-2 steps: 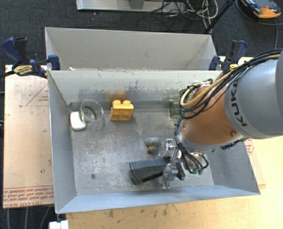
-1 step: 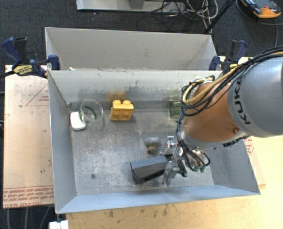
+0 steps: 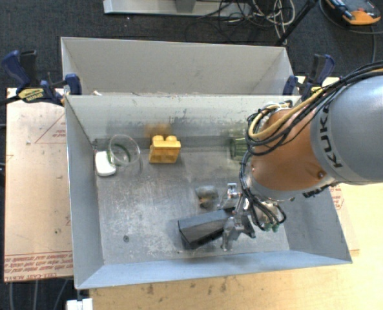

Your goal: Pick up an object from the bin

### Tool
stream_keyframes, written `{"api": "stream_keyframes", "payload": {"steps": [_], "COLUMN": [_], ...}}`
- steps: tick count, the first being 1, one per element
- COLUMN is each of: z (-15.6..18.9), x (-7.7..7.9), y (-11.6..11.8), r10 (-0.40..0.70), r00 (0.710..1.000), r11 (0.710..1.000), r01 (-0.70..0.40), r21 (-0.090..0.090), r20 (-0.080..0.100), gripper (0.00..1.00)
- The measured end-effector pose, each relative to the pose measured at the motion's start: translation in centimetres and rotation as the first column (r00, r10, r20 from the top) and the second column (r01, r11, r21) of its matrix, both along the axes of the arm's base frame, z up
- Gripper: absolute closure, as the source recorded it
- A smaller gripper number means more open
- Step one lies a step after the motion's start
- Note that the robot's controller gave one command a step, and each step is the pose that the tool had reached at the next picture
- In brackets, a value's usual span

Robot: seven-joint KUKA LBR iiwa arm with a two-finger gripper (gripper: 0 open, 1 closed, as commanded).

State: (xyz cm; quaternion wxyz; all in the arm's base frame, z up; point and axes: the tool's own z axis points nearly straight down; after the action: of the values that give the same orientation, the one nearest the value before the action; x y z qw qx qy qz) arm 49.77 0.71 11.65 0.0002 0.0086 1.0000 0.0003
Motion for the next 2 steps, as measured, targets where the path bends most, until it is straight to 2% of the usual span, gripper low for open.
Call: {"api": "stream_keyframes", "payload": {"steps": [2], "z": [0.76], "x": [-0.03], "y": [0.01], "r10": [0.000], "r00": [1.000], "r11": [1.000], "r01": [0.000], "r21": [0.000], "r20": [-0.001], "gripper": [1.00]}}
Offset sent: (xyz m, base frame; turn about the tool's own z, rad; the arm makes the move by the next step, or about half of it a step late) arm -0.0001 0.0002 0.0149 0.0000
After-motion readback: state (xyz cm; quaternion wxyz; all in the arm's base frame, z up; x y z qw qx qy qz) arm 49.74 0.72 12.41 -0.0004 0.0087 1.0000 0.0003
